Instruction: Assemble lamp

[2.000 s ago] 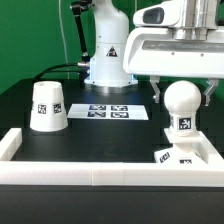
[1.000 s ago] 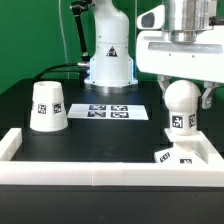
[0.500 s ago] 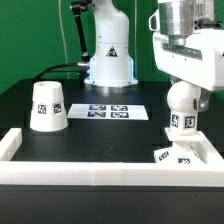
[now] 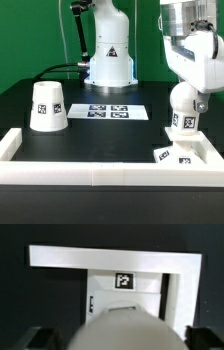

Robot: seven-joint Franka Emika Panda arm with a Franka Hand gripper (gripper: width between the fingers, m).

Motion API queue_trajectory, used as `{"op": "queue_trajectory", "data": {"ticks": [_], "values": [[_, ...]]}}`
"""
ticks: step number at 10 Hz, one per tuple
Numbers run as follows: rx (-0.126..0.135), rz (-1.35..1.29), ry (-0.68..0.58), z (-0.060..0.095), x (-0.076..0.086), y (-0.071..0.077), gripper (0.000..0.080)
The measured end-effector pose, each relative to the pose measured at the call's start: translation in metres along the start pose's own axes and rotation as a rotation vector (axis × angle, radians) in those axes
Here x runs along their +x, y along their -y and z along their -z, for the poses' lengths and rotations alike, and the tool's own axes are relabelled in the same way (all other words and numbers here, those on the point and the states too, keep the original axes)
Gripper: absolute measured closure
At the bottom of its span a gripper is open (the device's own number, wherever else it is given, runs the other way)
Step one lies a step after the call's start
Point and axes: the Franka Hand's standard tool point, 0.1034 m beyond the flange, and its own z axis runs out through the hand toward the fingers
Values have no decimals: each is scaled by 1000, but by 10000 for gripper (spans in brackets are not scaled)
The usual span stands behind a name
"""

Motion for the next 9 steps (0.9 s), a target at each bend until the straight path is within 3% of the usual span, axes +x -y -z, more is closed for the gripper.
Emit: {"op": "queue_trajectory", "data": {"ticks": [1,2,6,9], "values": [[0,53,-1,0,-1,0,127],[0,120,-4,1,-3,0,108],[15,482,-9,2,-2,0,101],[10,738,-10,1,7,-4,101]]}}
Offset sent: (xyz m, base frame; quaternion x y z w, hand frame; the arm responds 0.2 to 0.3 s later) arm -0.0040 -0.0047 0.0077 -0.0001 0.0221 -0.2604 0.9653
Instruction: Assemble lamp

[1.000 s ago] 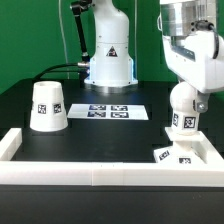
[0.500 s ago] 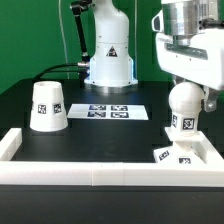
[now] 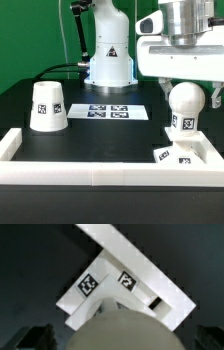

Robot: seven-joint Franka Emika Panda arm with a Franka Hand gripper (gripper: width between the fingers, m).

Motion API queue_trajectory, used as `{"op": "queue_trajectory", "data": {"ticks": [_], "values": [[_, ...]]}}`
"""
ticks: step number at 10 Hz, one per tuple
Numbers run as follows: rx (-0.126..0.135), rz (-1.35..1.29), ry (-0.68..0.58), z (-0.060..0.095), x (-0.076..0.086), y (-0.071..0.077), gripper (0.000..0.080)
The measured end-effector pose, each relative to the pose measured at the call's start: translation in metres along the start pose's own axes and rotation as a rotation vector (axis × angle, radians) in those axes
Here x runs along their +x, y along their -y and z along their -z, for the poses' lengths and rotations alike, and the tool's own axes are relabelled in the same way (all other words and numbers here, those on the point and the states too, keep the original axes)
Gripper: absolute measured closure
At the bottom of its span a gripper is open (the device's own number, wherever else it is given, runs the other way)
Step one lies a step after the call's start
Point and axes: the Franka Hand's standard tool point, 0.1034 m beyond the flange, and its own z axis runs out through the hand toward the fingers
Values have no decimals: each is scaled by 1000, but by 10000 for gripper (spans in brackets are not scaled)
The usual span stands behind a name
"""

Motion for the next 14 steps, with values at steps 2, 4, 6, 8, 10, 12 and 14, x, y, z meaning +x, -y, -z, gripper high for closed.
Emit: {"op": "queue_trajectory", "data": {"ticks": [2,4,6,8,10,12,14], "values": [[-2,72,1,0,5,-6,101],[-2,193,2,-1,5,-6,101],[-3,400,-3,-1,6,-6,101],[-3,689,-55,-1,12,-4,101],[-32,918,-72,2,10,2,101],[-55,1138,-78,3,13,2,101],[-74,1281,-77,3,14,1,101]]}}
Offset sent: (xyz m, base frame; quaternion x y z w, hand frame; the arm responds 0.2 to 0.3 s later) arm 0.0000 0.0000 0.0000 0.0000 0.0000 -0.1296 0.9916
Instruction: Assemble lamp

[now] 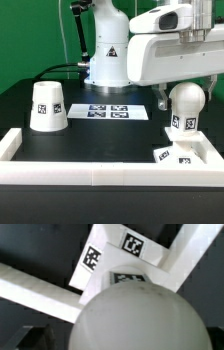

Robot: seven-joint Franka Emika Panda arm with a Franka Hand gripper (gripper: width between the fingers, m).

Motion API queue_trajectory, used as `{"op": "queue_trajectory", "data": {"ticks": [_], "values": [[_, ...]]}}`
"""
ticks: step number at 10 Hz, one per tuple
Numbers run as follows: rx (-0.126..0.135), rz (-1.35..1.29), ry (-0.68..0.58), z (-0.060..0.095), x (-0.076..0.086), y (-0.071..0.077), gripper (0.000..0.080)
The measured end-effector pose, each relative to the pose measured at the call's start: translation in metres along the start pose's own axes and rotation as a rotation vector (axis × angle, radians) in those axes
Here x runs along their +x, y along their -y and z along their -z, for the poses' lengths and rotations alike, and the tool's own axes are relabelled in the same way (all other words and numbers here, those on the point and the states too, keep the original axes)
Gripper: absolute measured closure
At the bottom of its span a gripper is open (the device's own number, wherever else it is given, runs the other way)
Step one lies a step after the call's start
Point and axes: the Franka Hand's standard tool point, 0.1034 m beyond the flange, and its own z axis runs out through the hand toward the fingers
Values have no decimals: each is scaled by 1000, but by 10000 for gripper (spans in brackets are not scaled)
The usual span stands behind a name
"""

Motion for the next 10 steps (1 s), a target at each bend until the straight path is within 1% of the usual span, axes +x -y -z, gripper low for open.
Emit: {"op": "queue_trajectory", "data": {"ticks": [3,4,5,6,8,10], "values": [[-7,197,6,-1,-2,-3,101],[-13,279,12,-1,-2,-4,101],[-24,376,22,-2,-1,-1,101],[-26,481,32,-2,-2,0,101],[-17,680,56,-4,-5,2,101],[-27,892,81,-4,-3,4,101]]}}
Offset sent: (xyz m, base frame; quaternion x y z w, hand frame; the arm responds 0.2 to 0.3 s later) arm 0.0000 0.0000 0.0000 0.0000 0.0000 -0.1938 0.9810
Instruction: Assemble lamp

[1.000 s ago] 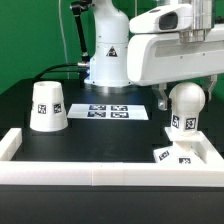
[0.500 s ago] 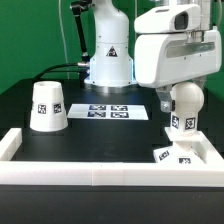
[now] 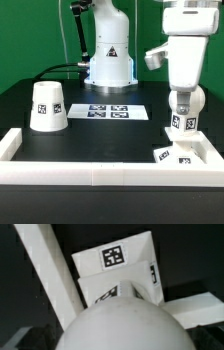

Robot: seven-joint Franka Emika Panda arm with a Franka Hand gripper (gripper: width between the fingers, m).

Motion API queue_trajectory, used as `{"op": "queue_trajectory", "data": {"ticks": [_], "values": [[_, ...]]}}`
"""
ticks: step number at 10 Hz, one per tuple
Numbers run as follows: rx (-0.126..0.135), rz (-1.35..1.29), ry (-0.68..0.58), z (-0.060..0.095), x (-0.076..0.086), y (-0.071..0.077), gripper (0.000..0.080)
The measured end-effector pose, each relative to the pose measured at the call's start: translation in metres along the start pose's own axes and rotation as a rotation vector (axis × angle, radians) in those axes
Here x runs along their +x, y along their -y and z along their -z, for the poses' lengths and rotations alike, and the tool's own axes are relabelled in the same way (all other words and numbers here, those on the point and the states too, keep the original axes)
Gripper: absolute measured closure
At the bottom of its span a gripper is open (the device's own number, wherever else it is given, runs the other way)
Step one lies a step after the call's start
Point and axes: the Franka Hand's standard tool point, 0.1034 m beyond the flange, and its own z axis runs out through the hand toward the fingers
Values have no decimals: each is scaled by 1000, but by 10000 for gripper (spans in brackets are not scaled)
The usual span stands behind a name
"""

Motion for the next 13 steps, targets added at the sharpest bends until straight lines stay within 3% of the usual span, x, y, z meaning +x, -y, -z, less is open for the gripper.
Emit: {"op": "queue_trajectory", "data": {"ticks": [3,5,6,8,11,13], "values": [[-3,254,23,1,-2,-1,101],[-4,271,31,1,-1,0,101],[-3,268,32,0,-2,0,210],[-3,258,32,0,-3,-1,223],[-4,167,29,0,-4,-1,223],[-8,-116,29,0,-2,0,223]]}}
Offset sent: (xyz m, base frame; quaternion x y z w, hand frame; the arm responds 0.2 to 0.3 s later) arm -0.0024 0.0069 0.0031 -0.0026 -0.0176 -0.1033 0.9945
